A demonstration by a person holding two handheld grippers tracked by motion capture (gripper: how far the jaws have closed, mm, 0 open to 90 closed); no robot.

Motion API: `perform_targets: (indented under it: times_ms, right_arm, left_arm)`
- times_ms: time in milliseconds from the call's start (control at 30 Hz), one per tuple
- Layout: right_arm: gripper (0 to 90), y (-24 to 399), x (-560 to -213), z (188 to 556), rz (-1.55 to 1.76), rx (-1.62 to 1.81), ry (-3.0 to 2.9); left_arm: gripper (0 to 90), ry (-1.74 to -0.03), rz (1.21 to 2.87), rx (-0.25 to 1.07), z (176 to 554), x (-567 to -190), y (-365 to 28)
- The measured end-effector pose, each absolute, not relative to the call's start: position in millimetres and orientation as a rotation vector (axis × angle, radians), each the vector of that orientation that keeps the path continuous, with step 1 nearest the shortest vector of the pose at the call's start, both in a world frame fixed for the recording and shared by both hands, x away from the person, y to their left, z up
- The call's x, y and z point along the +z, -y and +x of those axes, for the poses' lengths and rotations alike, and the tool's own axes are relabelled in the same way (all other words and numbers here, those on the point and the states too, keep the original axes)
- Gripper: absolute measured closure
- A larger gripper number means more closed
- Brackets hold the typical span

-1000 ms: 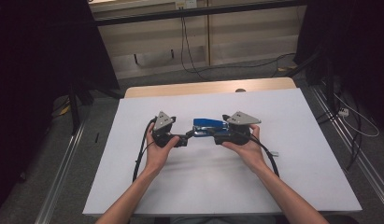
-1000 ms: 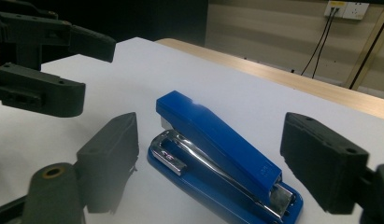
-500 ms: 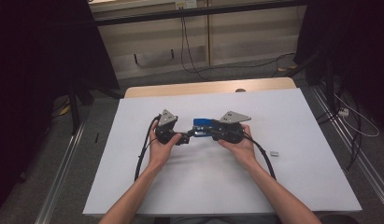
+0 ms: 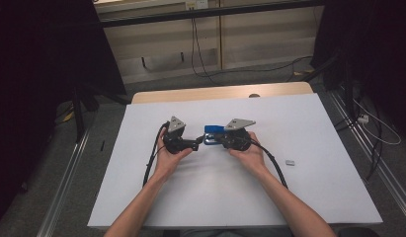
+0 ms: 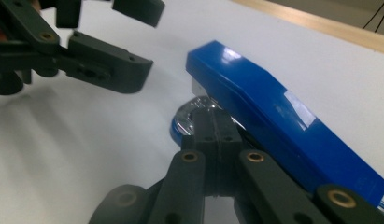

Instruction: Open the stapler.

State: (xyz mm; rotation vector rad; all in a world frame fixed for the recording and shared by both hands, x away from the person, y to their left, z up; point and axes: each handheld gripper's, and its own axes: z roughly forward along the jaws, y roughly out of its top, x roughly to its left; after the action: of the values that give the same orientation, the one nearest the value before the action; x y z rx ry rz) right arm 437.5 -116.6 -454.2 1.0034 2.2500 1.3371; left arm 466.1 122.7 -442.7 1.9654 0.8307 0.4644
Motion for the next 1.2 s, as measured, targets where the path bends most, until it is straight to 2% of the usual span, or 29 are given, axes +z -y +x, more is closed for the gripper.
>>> perform_targets:
  times_ms: [267,333,767,900,1000,1200]
  right_arm:
    - [90.0,115,-456,442,1.010,1.234,-2.278]
    - [90.0,115,-456,442,1.015,1.226,-2.280]
    - [90.0,114,-458,443,1.023,1.177,-2.300]
    - [90.0,114,-458,443,1.023,1.177,-2.301]
    - [90.0,114,-458,443,1.021,1.177,-2.299]
    - [90.0,114,-458,443,1.022,1.176,-2.298]
  left_arm:
    - [33.2,-0.821,1.961,0.435,466,-442,-122]
    - [35.8,-0.802,1.974,0.444,464,-440,-120]
    - [78.1,-0.794,2.026,0.391,464,-449,-109]
    - [82.9,-0.835,2.030,0.390,468,-452,-107]
    - [90.0,-0.843,2.034,0.375,470,-452,-105]
    - [90.0,-0.809,2.048,0.394,469,-451,-99]
